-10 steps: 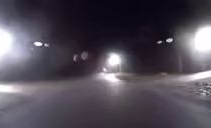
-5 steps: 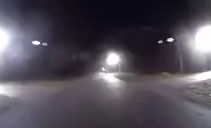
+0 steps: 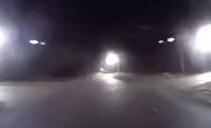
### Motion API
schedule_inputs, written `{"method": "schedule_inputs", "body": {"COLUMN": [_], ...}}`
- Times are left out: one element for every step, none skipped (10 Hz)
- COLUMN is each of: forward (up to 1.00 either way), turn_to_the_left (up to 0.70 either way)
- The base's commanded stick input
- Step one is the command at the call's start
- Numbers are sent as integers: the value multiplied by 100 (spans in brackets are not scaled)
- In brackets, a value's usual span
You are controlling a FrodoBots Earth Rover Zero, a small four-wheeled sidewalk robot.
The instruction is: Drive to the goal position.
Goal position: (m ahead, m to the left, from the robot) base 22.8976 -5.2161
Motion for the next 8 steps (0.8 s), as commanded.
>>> {"method": "schedule_inputs", "body": {"forward": [100,100,100,100,100,100,100,100], "turn_to_the_left": [0,1,2,2,2,2,3,3]}}
